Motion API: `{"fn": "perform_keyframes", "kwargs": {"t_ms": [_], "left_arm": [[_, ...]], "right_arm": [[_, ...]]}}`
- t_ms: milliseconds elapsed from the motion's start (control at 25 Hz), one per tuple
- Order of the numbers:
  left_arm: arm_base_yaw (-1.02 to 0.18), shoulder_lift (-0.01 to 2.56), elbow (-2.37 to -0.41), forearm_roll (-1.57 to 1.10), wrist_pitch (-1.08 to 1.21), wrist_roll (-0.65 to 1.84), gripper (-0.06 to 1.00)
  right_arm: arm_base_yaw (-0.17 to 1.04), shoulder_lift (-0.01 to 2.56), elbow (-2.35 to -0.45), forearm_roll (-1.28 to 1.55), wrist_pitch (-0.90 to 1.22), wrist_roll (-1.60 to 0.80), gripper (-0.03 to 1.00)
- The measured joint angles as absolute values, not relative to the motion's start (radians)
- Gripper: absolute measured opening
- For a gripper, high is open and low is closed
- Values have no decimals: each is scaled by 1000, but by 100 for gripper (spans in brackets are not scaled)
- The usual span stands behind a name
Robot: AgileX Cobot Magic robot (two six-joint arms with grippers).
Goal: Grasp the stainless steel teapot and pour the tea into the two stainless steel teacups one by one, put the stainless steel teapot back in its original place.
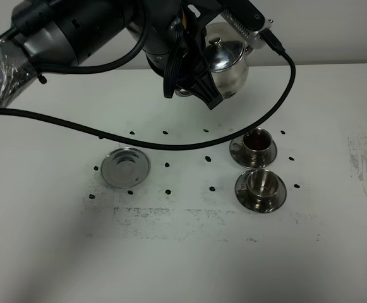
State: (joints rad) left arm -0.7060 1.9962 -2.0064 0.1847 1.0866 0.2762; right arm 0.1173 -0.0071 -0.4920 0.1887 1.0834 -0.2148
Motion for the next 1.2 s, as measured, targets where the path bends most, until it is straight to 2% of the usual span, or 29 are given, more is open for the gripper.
{"fn": "perform_keyframes", "kwargs": {"t_ms": [200, 520, 640, 800, 1200], "left_arm": [[-706, 1996, -1954, 197, 1116, 280, 18], [-703, 1877, -1427, 245, 713, 283, 18], [-703, 1850, -1301, 275, 613, 288, 18], [-703, 1844, -1263, 302, 568, 346, 18], [-703, 1844, -1262, 303, 535, 732, 18]], "right_arm": [[117, -7, -492, 189, 1083, -215, 48], [117, -7, -492, 189, 1083, -215, 48], [117, -7, -492, 189, 1083, -215, 48], [117, -7, -492, 189, 1083, -215, 48], [117, -7, -492, 189, 1083, -215, 46]]}}
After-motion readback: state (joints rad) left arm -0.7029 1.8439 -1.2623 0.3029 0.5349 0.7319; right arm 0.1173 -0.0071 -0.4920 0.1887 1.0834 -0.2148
